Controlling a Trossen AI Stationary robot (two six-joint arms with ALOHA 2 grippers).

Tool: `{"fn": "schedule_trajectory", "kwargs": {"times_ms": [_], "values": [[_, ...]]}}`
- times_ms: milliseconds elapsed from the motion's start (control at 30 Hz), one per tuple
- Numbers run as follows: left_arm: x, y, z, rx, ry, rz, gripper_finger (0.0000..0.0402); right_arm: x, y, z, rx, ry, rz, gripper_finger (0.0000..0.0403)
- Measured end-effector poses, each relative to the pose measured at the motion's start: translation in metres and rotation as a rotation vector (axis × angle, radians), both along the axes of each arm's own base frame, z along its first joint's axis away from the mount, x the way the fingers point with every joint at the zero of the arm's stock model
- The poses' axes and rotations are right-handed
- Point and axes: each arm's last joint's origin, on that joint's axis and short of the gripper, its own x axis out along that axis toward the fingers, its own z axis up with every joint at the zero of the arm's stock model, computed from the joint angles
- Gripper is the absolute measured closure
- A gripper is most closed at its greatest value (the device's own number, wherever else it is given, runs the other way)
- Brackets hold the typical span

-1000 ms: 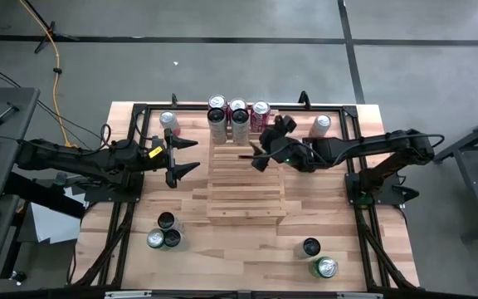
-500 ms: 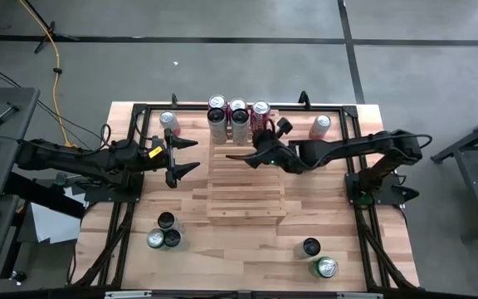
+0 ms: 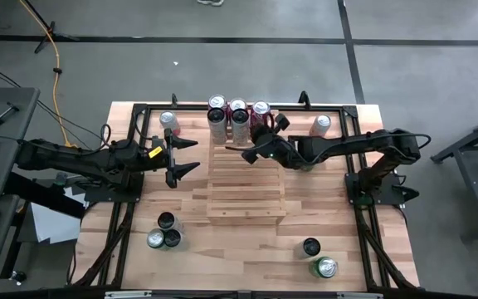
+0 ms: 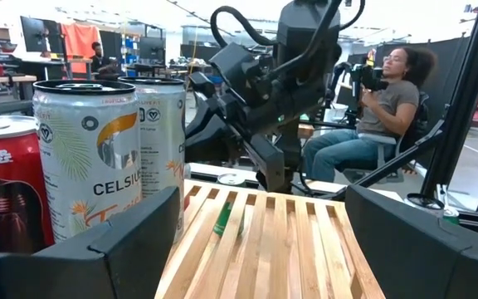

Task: Place canned beverage on shelf
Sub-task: Align the top right tropical celsius soda can with the other tropical celsius soda can on the shelf

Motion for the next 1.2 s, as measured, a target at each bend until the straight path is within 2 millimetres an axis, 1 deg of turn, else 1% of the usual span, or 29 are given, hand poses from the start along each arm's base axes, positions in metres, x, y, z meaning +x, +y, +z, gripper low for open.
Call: {"fn": "schedule_trajectory", "kwargs": {"times_ms": [133, 467, 800, 1000, 1100, 1200], "values": [[0.000, 0.000, 0.000, 0.000, 0.001, 0.002, 0.0067, 0.001, 0.001, 0.000, 0.032, -0.012, 0.037, 0.0402], [0.000, 0.000, 0.000, 0.015, 0.004, 0.012, 0.0067, 0.003, 0.002, 0.001, 0.062, -0.047, 0.058, 0.0403], [0.000, 0.001, -0.002, 0.016, 0.022, 0.042, 0.0067, 0.003, 0.002, 0.002, 0.062, -0.059, 0.061, 0.0403], [0.000, 0.002, -0.002, 0.016, 0.028, 0.054, 0.0067, 0.003, 0.002, 0.002, 0.039, -0.033, 0.076, 0.0403], [0.000, 0.002, -0.002, 0.018, 0.030, 0.054, 0.0067, -0.001, 0.004, 0.005, 0.032, -0.011, 0.087, 0.0403], [0.000, 0.001, -0.003, 0.042, 0.039, 0.041, 0.0067, -0.010, 0.010, 0.008, 0.034, 0.038, 0.103, 0.0403]]}}
